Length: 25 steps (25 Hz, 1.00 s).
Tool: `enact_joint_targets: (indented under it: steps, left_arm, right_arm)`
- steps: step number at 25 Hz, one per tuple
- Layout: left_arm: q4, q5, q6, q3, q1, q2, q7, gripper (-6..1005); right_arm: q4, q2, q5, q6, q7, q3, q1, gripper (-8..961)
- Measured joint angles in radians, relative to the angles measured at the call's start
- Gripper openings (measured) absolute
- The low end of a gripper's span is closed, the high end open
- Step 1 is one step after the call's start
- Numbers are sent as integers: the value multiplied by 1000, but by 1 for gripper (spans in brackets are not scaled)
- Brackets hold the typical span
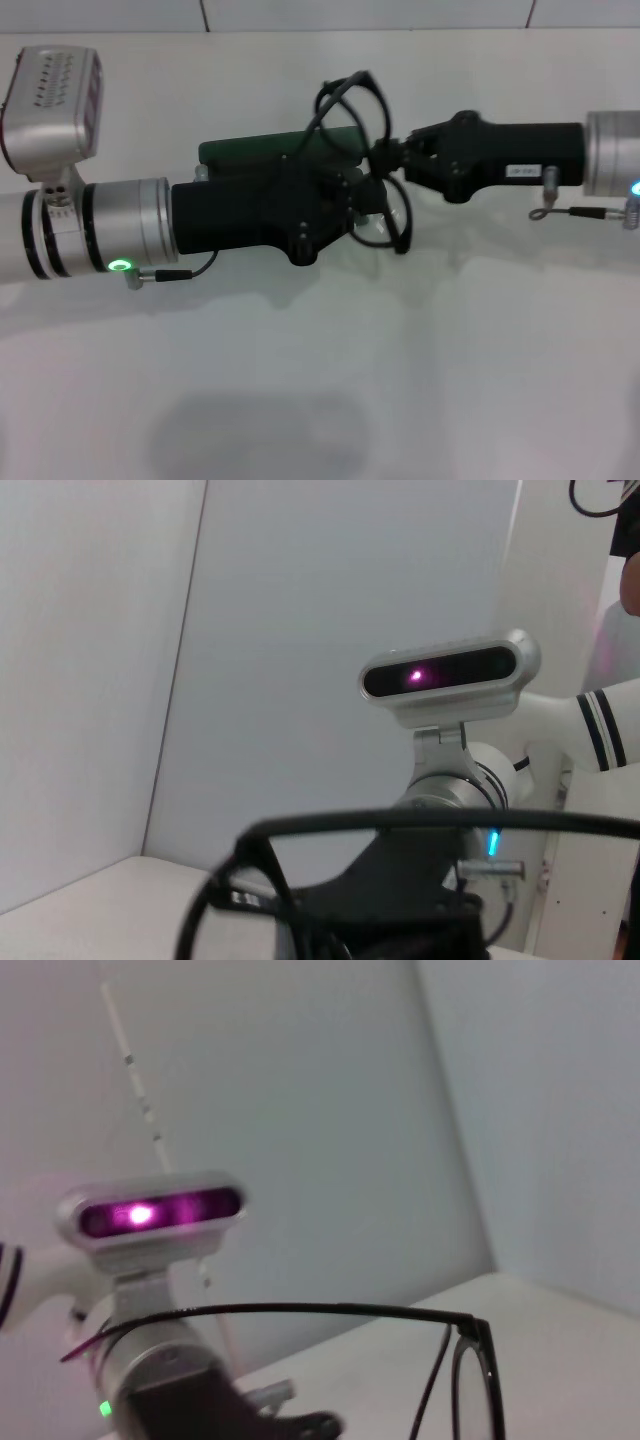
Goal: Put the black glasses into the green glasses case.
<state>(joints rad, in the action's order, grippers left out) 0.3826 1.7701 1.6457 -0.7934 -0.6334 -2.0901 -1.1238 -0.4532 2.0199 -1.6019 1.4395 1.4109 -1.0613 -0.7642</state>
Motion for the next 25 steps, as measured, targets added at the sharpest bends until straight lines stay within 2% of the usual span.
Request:
enact_joint_targets:
  steps: [6,11,14,19,24,25]
  left_arm:
    - [11,-8,42,0,18,11,-9,5]
    - [13,-6,164,-2,26,32,-3,5]
    - [13,-33,196,4,28,41,-5,6]
    - [13,-61,200,0,20,39,0,6]
    - [13,-54,191,-4,7,30,4,6]
    - [13,-54,189,-4,7,29,4,6]
  right_arm:
    - [-57,-23,29,-14,-44,87,88,58]
    - [-76,-56,33,-14,-81,154,180,59]
    - [-69,-68,33,-14,-117,169,222,59]
    - [-65,-58,24,-8,-157,137,240,60]
    - [-69,-19,21,-7,-211,51,222,61]
    - [-69,-19,21,-7,-211,51,222,62]
